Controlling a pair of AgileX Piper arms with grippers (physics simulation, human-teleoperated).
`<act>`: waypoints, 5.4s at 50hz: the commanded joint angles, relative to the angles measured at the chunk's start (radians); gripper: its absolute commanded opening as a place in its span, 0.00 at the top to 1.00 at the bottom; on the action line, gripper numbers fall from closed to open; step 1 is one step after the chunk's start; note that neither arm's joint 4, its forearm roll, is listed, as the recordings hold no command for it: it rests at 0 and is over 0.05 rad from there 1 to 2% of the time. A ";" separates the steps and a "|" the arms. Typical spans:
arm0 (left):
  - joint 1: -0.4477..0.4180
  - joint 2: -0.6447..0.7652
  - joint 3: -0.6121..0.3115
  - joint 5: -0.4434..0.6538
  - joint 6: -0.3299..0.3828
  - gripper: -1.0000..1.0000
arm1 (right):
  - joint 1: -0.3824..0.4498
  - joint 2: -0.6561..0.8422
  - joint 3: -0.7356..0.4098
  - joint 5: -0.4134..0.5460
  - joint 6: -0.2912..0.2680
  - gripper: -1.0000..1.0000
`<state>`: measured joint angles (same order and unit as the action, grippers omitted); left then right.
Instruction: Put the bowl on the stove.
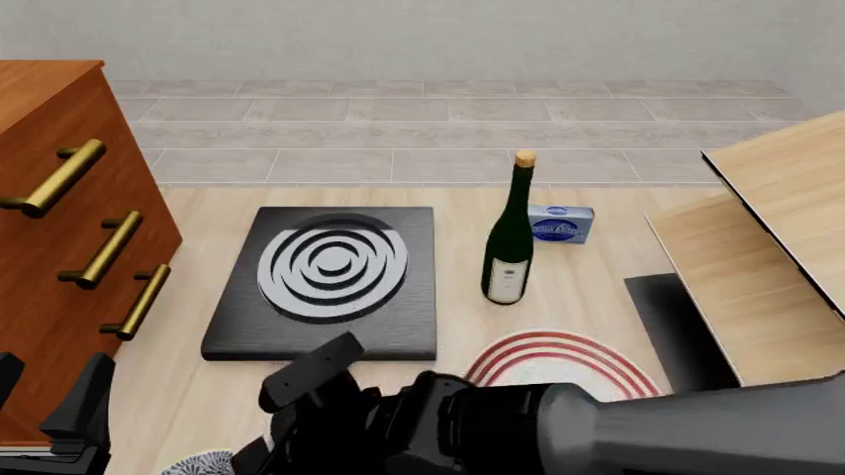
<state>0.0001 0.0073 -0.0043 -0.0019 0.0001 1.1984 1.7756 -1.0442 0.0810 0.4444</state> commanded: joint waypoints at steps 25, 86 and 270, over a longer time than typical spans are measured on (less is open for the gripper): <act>0.000 0.000 0.000 0.000 0.000 0.00 | 0.021 0.047 0.013 -0.017 0.036 0.00; 0.000 0.000 0.000 0.000 0.000 0.00 | 0.051 0.103 0.042 -0.060 0.091 0.00; 0.000 0.000 0.000 0.000 0.000 0.00 | -0.588 0.297 -0.729 0.318 -0.028 1.00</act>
<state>0.0001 0.0074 -0.0043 -0.0019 0.0001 0.6097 2.0482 -1.7525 0.3987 0.4075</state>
